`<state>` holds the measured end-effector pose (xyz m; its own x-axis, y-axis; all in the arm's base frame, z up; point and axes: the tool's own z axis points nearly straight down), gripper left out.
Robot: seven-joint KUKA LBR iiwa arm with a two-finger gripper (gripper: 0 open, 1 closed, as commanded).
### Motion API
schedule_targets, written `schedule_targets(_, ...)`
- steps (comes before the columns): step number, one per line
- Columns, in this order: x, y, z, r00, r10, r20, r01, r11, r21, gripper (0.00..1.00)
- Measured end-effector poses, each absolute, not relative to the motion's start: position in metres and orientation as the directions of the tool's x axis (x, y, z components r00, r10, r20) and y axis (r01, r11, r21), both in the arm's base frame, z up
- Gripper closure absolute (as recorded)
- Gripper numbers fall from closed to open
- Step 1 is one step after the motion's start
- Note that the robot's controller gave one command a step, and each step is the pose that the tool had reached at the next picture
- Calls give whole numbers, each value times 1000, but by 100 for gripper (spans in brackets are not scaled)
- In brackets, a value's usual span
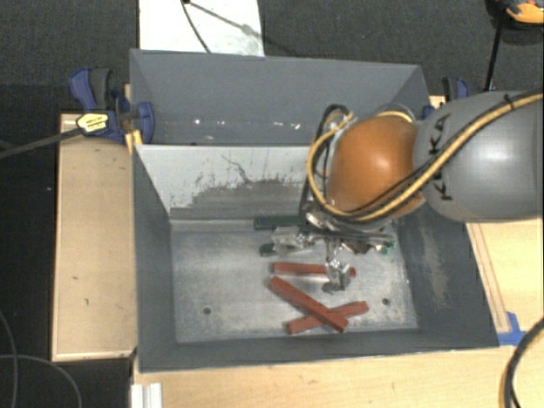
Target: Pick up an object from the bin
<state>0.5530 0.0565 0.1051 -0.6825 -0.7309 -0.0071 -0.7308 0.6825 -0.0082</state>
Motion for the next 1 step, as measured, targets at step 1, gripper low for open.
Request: schedule_targets(1, 557, 75, 78, -631, -776, -3, -776, 631, 2, 0)
